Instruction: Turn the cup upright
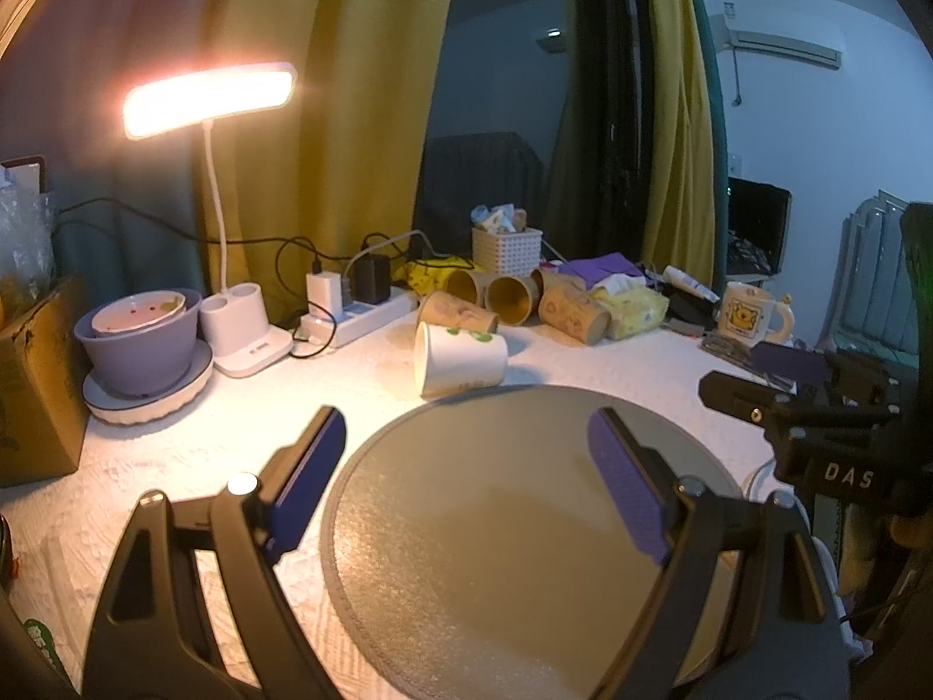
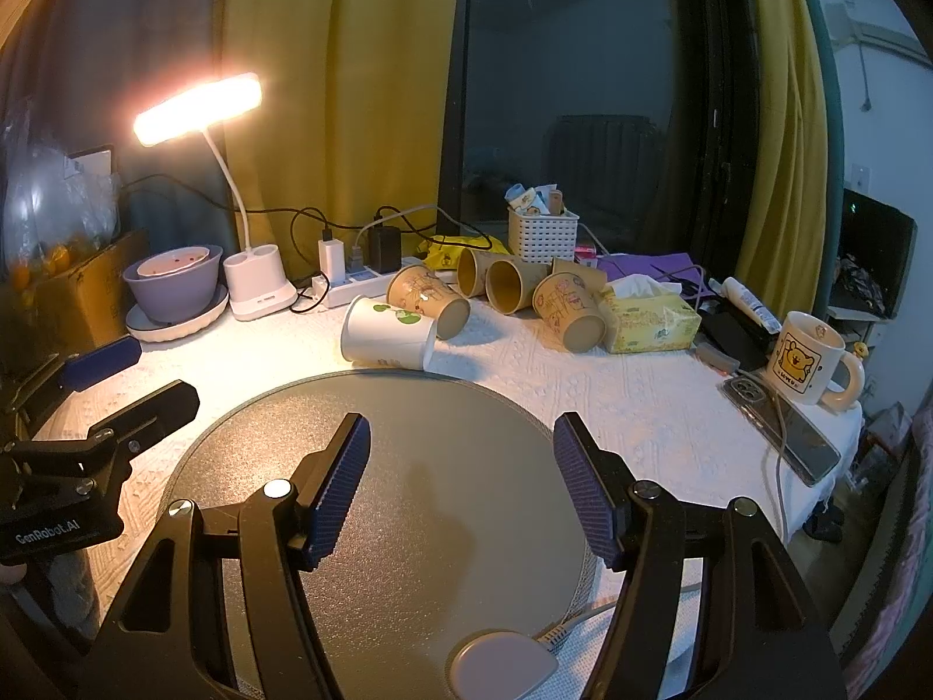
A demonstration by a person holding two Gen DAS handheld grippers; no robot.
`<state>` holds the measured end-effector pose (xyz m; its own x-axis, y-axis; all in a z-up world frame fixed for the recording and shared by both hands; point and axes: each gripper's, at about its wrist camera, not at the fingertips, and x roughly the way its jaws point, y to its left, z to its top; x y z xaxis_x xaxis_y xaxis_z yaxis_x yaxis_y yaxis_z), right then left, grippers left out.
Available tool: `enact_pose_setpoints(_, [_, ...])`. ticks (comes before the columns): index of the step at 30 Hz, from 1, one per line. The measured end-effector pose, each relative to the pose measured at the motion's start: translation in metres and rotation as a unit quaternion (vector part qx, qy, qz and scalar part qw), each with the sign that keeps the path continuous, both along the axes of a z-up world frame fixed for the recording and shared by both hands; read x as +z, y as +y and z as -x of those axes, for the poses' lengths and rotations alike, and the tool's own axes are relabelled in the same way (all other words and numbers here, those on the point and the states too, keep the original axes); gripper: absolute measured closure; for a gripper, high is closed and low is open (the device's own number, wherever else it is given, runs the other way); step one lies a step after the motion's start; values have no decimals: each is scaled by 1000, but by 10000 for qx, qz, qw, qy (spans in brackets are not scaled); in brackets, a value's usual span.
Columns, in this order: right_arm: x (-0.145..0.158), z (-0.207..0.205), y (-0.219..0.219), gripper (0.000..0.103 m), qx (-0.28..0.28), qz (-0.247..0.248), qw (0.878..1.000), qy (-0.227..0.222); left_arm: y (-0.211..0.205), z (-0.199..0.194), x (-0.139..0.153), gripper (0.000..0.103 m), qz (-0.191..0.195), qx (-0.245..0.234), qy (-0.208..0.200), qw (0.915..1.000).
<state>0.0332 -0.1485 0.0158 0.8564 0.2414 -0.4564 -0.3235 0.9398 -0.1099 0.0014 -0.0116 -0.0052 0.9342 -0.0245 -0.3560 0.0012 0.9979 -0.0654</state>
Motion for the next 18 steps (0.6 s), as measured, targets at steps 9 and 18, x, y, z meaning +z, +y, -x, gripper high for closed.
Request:
enact_pose_setpoints(9, [-1,-1,0,35,-6,-4,10000,10,-1,0,0,17,-6,-4,7,10000])
enact_pose_setpoints(18, [-1,0,0,35,-5,-9,10000,5,-1,0,0,17,-10,-3,7,10000])
